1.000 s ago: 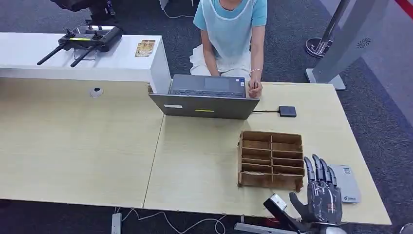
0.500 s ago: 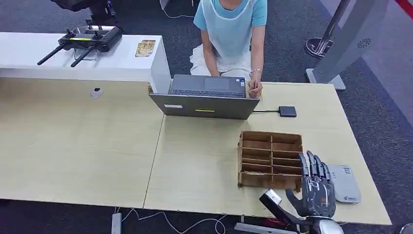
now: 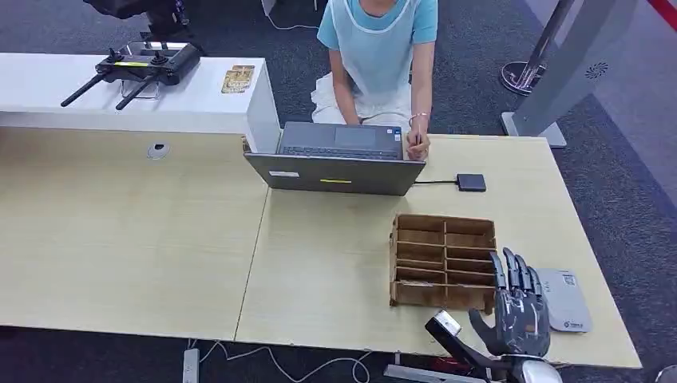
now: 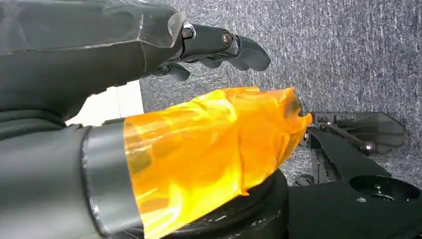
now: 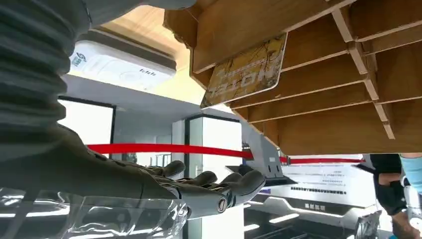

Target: Pass the card to the sensor for recognition and then transmit it.

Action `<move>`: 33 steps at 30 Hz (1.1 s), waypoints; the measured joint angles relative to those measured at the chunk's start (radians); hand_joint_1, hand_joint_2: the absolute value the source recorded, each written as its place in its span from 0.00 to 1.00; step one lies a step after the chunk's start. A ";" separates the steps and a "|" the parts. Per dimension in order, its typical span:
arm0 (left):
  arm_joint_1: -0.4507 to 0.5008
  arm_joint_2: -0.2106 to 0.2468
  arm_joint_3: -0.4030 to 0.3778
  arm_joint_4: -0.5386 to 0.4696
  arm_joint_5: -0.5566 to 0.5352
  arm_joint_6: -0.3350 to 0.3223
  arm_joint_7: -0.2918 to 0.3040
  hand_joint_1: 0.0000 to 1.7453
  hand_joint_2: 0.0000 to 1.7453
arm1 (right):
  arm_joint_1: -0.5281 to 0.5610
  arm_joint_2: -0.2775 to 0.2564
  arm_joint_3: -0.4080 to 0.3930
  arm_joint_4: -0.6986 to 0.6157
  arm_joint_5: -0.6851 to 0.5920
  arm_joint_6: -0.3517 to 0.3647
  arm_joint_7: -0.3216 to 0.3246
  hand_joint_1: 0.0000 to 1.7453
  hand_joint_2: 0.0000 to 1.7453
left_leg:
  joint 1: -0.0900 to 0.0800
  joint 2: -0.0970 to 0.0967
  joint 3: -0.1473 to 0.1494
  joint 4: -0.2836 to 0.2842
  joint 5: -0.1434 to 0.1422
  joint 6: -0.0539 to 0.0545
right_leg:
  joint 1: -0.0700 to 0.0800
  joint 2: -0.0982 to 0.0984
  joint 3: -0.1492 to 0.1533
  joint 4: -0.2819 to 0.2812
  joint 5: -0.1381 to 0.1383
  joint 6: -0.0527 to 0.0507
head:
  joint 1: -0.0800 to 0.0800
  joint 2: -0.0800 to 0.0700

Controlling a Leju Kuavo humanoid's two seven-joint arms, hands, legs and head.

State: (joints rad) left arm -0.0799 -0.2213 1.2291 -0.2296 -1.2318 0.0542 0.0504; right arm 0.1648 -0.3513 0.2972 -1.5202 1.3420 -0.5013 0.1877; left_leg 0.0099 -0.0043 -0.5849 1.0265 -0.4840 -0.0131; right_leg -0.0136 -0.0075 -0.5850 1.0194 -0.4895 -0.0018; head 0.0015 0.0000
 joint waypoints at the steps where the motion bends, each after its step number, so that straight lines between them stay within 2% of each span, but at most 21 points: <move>1: 0.000 0.000 0.000 0.000 0.001 0.000 0.000 0.00 0.00 | 0.000 0.000 0.000 0.000 0.001 0.000 0.000 0.01 1.00 | 0.000 0.000 0.000 0.000 0.000 0.000 | 0.000 0.000 0.000 0.000 0.000 0.000 | 0.000 0.000; 23: 0.000 -0.001 0.000 0.000 0.002 0.002 0.001 0.00 0.00 | 0.000 0.010 -0.003 0.005 0.002 -0.002 -0.002 0.10 1.00 | 0.000 0.000 0.000 0.000 0.000 0.000 | 0.000 0.000 0.000 0.000 0.000 0.000 | 0.000 0.000; 29: 0.000 -0.002 0.000 0.000 0.000 0.002 0.001 0.00 0.00 | -0.001 0.014 -0.015 0.017 0.010 -0.001 -0.008 0.17 1.00 | 0.000 0.000 0.000 0.000 0.000 0.000 | 0.000 0.000 0.000 0.000 0.000 0.000 | 0.000 0.000; 31: 0.000 -0.002 0.000 0.000 -0.001 0.002 0.001 0.00 0.00 | -0.001 0.015 -0.018 0.019 0.013 -0.001 -0.008 0.24 1.00 | 0.000 0.000 0.000 0.000 0.000 0.000 | 0.000 0.000 0.000 0.000 0.000 0.000 | 0.000 0.000; 33: 0.000 -0.002 0.000 0.000 -0.001 0.002 0.001 0.00 0.00 | -0.001 0.016 -0.019 0.023 0.015 -0.001 -0.008 0.25 1.00 | 0.000 0.000 0.000 0.000 0.000 0.000 | 0.000 0.000 0.000 0.000 0.000 0.000 | 0.000 0.000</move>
State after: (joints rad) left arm -0.0799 -0.2228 1.2291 -0.2296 -1.2325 0.0557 0.0511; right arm 0.1638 -0.3357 0.2781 -1.4969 1.3569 -0.5024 0.1793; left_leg 0.0099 -0.0043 -0.5849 1.0265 -0.4840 -0.0131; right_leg -0.0136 -0.0075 -0.5850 1.0194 -0.4895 -0.0018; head 0.0015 0.0000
